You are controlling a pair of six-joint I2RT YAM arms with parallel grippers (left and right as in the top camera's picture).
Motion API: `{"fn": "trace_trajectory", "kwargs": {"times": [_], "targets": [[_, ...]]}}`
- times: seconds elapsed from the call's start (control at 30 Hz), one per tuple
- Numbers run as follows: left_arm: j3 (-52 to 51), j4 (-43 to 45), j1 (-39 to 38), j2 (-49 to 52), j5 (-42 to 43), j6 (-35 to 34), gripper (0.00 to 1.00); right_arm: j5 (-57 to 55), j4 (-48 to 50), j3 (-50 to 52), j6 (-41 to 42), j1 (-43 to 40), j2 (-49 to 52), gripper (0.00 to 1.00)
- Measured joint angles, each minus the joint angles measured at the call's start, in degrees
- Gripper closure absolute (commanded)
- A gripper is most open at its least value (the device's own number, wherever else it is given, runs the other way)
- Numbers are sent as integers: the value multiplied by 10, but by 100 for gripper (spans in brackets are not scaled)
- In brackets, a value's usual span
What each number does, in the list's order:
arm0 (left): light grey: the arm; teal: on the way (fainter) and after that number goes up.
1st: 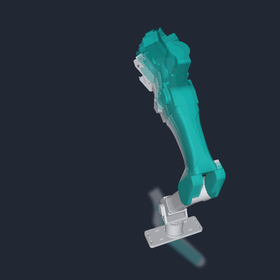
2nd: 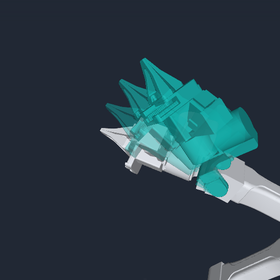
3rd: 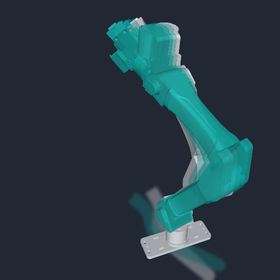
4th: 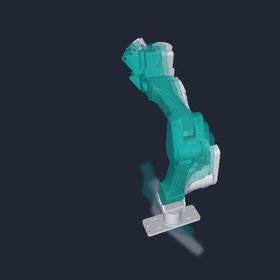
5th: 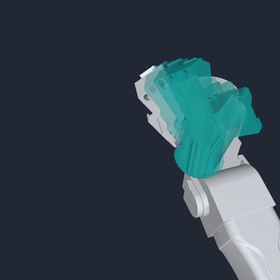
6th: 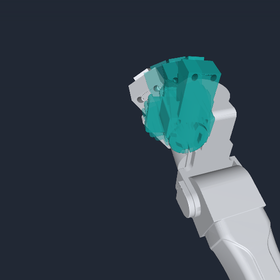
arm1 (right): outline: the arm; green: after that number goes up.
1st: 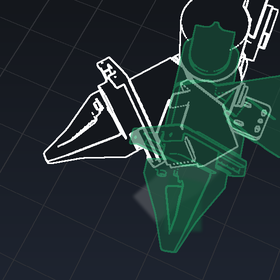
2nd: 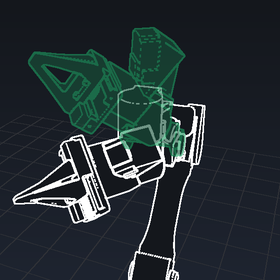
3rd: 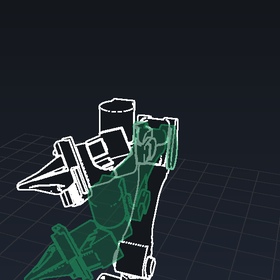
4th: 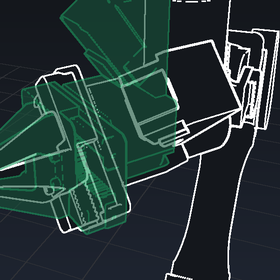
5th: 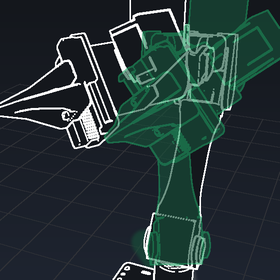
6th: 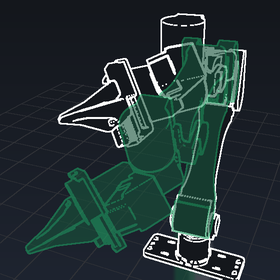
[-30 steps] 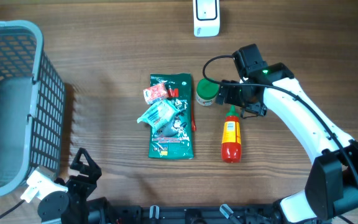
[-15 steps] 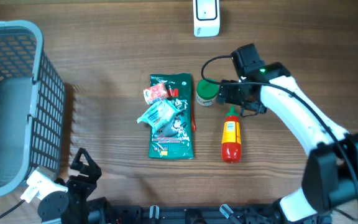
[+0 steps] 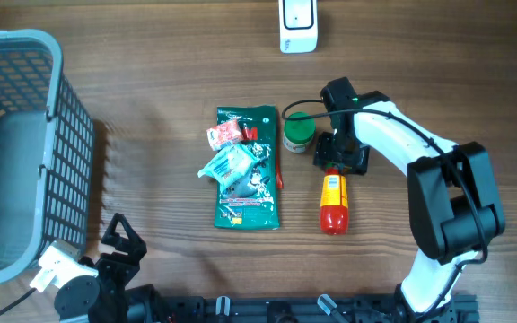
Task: Scan the item barcode
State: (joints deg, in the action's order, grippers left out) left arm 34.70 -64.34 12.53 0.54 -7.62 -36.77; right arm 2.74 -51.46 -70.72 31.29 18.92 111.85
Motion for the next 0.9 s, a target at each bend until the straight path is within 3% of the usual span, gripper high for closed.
{"fn": "trace_trajectory", "kwargs": {"times": [0.17, 0.43, 0.73, 0.9], "targets": [[0, 0, 0, 0, 0, 0, 0, 2, -1, 0, -6, 0, 1, 58], [0, 0, 0, 0, 0, 0, 0, 3, 27, -1, -12, 0, 1, 78], [0, 0, 0, 0, 0, 0, 0, 2, 6, -47, -19, 0, -8, 80], [0, 0, 0, 0, 0, 0, 0, -5, -19, -61, -21, 0, -89, 80]]}}
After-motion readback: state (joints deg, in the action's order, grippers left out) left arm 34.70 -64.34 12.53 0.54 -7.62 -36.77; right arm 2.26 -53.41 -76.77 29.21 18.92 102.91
